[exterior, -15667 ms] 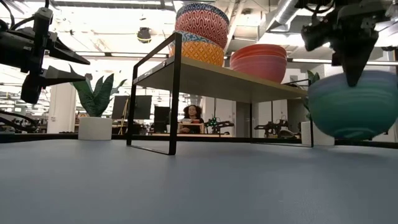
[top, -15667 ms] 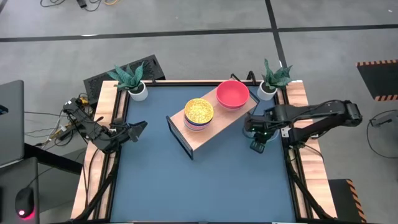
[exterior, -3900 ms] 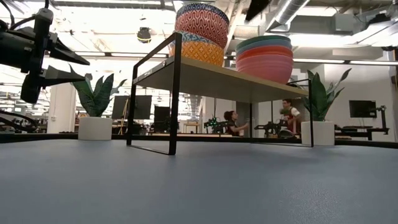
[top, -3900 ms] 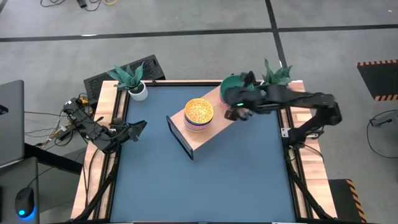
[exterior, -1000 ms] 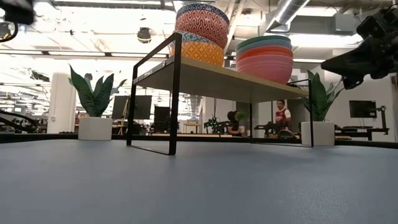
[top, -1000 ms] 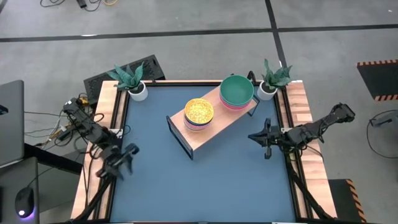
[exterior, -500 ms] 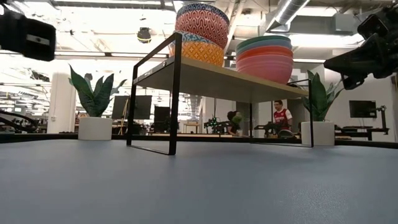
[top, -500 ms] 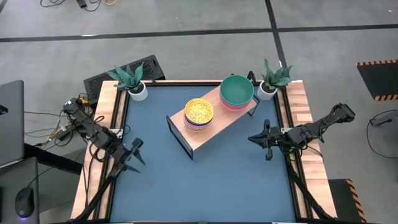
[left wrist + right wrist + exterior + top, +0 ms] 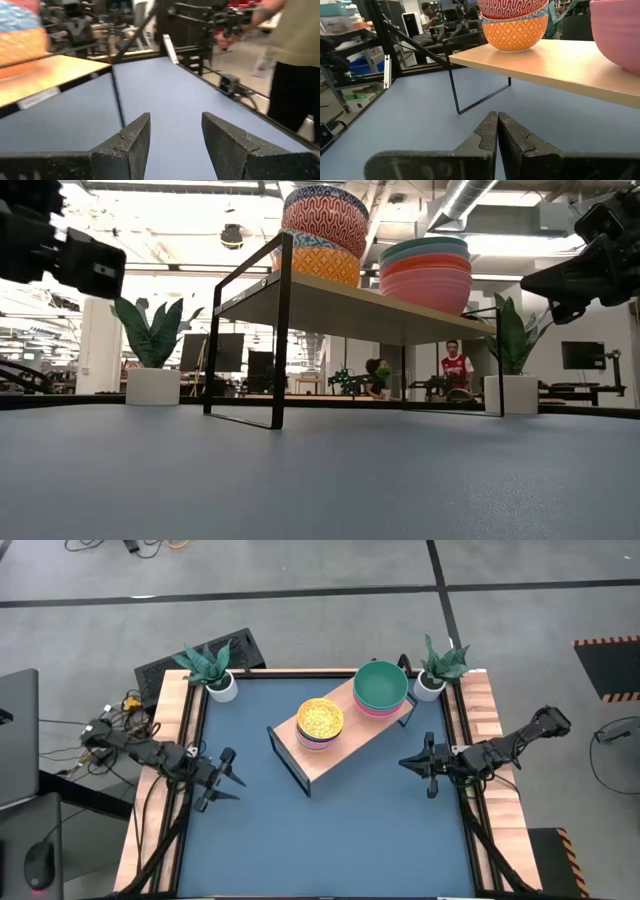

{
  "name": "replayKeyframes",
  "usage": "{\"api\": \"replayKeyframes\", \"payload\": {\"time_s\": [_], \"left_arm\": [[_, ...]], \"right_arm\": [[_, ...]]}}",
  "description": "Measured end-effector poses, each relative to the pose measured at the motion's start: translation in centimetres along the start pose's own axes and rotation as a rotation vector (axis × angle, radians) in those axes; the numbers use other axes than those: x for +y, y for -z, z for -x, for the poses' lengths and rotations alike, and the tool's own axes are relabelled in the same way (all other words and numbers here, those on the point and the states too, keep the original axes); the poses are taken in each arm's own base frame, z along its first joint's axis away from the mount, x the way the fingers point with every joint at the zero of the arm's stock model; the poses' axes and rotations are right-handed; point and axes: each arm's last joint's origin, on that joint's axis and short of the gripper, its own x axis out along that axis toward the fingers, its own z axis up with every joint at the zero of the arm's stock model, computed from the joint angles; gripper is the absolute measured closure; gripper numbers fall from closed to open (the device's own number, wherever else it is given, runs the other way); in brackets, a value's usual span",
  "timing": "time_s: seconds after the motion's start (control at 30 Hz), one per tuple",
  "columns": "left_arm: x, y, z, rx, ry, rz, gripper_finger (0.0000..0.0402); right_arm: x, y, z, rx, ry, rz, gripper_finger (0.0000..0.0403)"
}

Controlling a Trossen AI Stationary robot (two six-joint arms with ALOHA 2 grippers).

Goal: Place and stack bowls onto a shelf
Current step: Return to Home Position

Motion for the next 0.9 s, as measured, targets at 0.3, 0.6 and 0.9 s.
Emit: {"api": "replayKeyframes", "payload": {"time_s": [0.3, 0.6, 0.9], "left_arm": [[0.6, -0.1, 0.0, -0.007, -0.051, 0.031, 0.0236], [0.6, -0.4, 0.0, -0.041, -0.062, 0.072, 0.0236], [0.6, -0.9, 0.1, -0.097, -0.051, 0.032, 0.0236]], "right_arm": [[-0.3, 0.0, -0.1, -0.005, 0.044, 0.066, 0.0363], [0.4, -2.4, 0.2, -0.218, -0.285, 0.05, 0.0363], [-0.2, -3.5, 1.1, -0.154, -0.356, -0.002, 0.0363]]}}
